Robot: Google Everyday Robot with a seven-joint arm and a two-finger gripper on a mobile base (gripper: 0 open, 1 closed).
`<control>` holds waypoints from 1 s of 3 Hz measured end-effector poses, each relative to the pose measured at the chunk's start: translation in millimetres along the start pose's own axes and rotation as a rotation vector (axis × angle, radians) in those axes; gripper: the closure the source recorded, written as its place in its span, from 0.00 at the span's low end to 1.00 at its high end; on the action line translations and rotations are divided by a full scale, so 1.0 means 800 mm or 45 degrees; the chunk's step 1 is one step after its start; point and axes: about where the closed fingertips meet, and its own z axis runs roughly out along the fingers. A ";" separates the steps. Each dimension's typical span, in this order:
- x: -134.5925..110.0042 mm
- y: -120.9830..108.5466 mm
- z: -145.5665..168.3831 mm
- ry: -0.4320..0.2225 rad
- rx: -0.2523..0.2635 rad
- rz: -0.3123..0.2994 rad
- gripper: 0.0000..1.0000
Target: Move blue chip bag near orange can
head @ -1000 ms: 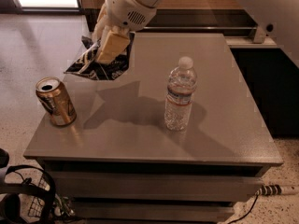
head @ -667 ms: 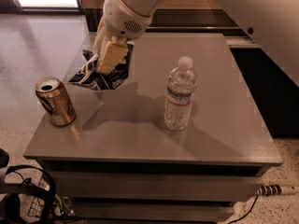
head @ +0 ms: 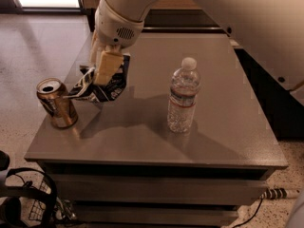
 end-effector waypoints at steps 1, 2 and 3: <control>-0.001 0.002 0.001 0.002 -0.007 -0.003 0.66; -0.003 0.002 0.001 0.002 -0.007 -0.006 0.42; -0.004 0.003 0.002 0.002 -0.006 -0.009 0.18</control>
Offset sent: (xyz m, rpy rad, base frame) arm -0.0019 0.0003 -0.0006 -0.0048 0.0037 0.0049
